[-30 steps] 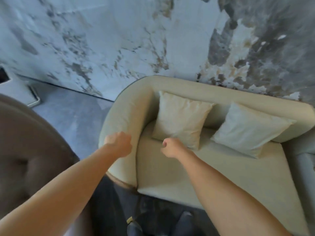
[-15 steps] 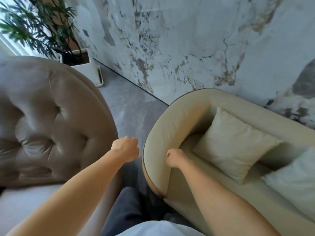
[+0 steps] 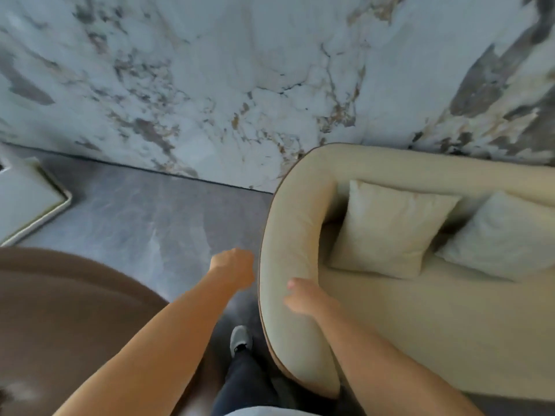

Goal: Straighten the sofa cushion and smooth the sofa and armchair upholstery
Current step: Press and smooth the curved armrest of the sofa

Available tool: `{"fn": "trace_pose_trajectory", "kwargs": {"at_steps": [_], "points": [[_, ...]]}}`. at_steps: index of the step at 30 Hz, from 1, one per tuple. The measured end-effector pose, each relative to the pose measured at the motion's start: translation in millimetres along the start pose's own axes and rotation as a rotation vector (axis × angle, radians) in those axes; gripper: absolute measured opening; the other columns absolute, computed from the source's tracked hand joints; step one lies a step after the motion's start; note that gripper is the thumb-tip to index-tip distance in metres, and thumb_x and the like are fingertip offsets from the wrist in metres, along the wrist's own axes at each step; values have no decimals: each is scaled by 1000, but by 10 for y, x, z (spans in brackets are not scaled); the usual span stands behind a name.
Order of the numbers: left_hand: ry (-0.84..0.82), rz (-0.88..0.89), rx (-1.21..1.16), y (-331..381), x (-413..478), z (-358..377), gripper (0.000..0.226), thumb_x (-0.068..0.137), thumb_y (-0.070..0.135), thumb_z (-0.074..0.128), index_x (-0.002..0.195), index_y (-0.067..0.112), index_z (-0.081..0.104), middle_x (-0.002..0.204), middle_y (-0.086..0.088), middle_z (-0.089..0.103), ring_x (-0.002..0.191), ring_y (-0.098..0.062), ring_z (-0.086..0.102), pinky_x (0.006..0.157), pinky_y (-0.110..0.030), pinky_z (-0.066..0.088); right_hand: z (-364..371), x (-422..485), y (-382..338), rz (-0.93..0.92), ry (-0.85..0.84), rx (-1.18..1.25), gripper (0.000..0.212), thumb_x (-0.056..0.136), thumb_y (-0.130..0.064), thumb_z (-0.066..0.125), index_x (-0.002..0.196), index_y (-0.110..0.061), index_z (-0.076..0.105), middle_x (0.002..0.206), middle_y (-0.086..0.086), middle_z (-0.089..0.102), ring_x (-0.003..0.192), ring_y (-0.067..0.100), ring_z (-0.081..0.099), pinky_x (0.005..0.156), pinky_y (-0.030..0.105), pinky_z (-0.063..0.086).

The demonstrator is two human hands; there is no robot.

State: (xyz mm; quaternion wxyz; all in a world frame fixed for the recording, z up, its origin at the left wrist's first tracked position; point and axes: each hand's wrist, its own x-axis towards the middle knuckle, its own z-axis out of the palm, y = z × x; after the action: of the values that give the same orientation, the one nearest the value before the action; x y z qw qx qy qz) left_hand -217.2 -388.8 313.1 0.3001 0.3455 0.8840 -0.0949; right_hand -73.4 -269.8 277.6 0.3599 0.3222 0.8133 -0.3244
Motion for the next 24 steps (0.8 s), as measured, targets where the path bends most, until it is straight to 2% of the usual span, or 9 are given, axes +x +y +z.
{"fn": "trace_pose_trajectory", "kwargs": {"at_steps": [5, 10, 14, 17, 20, 24], "points": [[-13, 125, 103, 183, 460, -589, 29, 85, 16, 50, 111, 17, 63, 111, -6, 62, 98, -29, 63, 67, -35, 44, -244, -59, 24, 95, 113, 155, 47, 89, -32, 53, 131, -12, 54, 137, 16, 56, 124, 32, 55, 98, 35, 45], [-20, 235, 219, 662, 652, -830, 22, 86, 10, 45, 103, 11, 58, 89, -6, 55, 74, -24, 56, 62, -35, 44, -424, -9, 333, 143, 187, 304, 37, 82, -33, 54, 111, -13, 64, 122, 14, 65, 112, 32, 60, 87, 34, 48], [-24, 406, 314, 1046, 790, -830, 23, 90, 17, 42, 106, 14, 57, 95, -6, 55, 77, -25, 52, 67, -36, 42, -392, 75, 507, 218, 211, 455, 32, 84, -29, 52, 108, -11, 64, 118, 12, 65, 108, 32, 60, 81, 33, 46], [-24, 550, 463, 1215, 1084, -815, 26, 91, 18, 44, 113, 14, 58, 108, -8, 59, 87, -27, 56, 71, -35, 41, -360, 229, 530, 299, 166, 546, 33, 87, -29, 54, 113, -10, 63, 120, 14, 64, 112, 32, 61, 77, 29, 42], [-33, 678, 552, 1259, 1535, -907, 27, 93, 19, 44, 116, 14, 58, 109, -8, 59, 95, -28, 58, 74, -36, 42, -439, 466, 453, 419, 191, 664, 28, 93, -25, 49, 116, -14, 59, 120, 14, 59, 122, 34, 55, 91, 34, 45], [-88, 856, 706, 1185, 2193, -1104, 32, 96, 24, 43, 124, 12, 54, 126, -12, 56, 111, -31, 56, 88, -40, 45, -552, 627, 109, 655, 291, 825, 45, 94, -31, 46, 131, -5, 52, 138, 18, 53, 126, 34, 51, 99, 37, 45]]}}
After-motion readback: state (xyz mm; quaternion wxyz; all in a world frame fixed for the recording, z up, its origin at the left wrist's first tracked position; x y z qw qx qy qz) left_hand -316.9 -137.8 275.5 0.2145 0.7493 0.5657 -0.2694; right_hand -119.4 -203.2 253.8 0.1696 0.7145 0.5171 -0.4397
